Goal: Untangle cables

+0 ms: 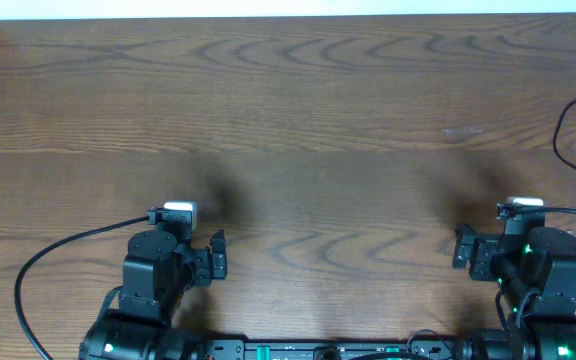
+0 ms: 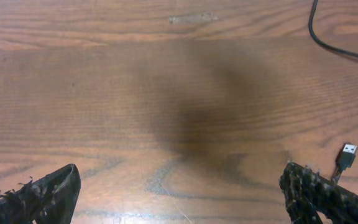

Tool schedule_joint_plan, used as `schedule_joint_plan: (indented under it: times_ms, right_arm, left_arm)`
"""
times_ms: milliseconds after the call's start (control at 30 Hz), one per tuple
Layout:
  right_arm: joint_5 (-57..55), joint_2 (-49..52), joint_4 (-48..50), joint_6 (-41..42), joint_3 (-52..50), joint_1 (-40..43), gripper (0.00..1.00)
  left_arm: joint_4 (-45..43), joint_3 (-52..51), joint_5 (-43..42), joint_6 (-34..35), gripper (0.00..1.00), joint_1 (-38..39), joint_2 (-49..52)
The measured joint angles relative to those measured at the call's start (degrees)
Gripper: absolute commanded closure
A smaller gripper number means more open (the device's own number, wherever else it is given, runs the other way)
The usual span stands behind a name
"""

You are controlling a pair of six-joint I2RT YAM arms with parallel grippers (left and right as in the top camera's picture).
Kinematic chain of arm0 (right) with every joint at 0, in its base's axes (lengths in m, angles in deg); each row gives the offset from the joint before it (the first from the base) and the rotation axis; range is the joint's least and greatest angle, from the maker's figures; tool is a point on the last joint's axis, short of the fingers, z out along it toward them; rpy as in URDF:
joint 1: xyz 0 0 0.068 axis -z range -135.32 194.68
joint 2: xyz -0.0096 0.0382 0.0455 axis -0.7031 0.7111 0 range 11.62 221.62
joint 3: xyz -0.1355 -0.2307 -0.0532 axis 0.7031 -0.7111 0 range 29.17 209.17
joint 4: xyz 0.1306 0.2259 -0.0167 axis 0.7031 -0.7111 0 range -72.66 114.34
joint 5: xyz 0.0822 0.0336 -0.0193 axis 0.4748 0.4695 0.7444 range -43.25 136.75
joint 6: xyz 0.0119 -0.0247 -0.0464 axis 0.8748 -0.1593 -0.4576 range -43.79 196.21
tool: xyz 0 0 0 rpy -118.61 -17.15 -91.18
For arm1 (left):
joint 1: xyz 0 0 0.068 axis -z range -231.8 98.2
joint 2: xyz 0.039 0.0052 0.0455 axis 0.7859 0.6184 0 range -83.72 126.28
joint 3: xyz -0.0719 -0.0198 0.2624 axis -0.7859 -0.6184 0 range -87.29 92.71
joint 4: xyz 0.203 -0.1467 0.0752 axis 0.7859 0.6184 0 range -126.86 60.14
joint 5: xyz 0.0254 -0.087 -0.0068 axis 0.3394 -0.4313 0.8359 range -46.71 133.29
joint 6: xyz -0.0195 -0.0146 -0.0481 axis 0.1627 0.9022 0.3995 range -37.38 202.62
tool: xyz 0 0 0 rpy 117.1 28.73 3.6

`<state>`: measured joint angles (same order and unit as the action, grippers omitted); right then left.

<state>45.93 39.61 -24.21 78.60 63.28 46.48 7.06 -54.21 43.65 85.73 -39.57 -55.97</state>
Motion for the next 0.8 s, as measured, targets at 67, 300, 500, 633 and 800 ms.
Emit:
schedule_joint_plan:
  times_ms: [67,300,500,633,800]
  right_arm:
    - [0.0,0.0,-0.5,0.0,0.0,0.0,0.01]
    - [0.0,0.0,-1.8,0.0,0.0,0.0,0.01]
    - [0.0,0.0,-1.8,0.0,0.0,0.0,0.01]
    - [0.0,0.0,-1.9,0.0,0.0,0.0,0.01]
    - [0.0,0.0,-1.8,0.0,0.0,0.0,0.01]
  left_arm:
    - [0.0,0.0,0.0,0.0,0.02,0.0,0.0]
    - [0.0,0.0,0.0,0.0,0.02,0.0,0.0]
    - [0.0,0.0,0.0,0.0,0.02,0.0,0.0]
    - [0.0,0.0,0.0,0.0,0.02,0.0,0.0]
    - [0.0,0.0,0.0,0.0,0.02,0.0,0.0]
